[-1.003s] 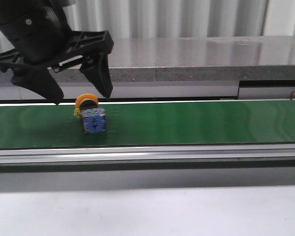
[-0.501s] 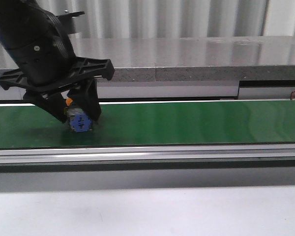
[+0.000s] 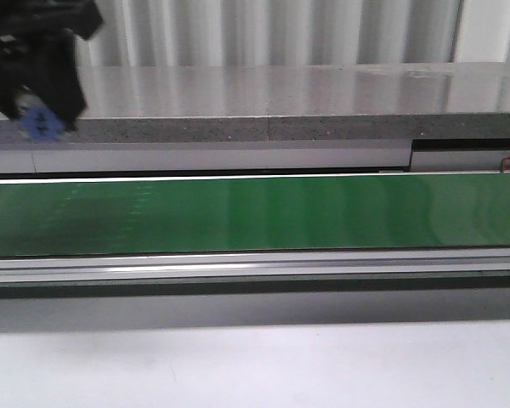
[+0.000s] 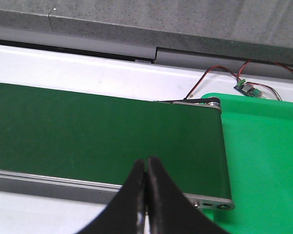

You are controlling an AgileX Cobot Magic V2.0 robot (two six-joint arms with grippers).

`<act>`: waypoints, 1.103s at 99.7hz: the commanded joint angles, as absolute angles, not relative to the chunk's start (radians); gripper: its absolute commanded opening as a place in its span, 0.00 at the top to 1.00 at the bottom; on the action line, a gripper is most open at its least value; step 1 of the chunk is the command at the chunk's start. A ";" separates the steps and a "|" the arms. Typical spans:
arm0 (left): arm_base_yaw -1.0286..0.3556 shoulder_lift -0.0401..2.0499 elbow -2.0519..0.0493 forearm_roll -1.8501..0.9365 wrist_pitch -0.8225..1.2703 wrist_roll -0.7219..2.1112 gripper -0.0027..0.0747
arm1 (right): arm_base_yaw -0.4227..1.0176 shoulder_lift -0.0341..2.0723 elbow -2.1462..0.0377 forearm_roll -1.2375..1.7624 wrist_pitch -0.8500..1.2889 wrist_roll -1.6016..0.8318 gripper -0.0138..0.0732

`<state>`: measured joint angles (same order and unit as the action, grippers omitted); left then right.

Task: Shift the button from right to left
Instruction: 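Close the left gripper on the button and lift it off the belt, then carry the button over the blue tray and lower it with the left gripper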

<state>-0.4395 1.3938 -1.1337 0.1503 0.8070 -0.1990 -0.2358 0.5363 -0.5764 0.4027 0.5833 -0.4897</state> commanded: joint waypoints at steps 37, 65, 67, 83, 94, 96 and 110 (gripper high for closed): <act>0.037 1.157 -1.162 0.155 0.953 0.182 0.99 | -0.237 0.539 -0.604 0.428 0.516 -0.498 0.92; 0.352 1.283 -1.162 -0.165 0.842 0.444 0.99 | -0.237 0.539 -0.604 0.428 0.517 -0.498 0.92; 0.365 1.300 -1.162 -0.191 0.842 0.474 0.99 | -0.237 0.539 -0.604 0.428 0.518 -0.498 0.92; 0.415 1.439 -1.180 -0.267 0.820 0.575 0.99 | -0.237 0.539 -0.604 0.428 0.518 -0.498 0.92; 0.435 1.524 -1.216 -0.267 0.800 0.625 0.99 | -0.237 0.539 -0.604 0.428 0.518 -0.498 0.92; 0.440 1.534 -1.225 -0.267 0.798 0.629 0.99 | -0.237 0.539 -0.604 0.428 0.518 -0.498 0.92; 0.485 1.616 -1.282 -0.272 0.807 0.660 0.99 | -0.237 0.539 -0.604 0.428 0.518 -0.498 0.92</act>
<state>0.4582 1.6139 -1.2197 -0.2429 0.8473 0.6379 -0.2358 0.5363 -0.5764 0.4027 0.5833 -0.4897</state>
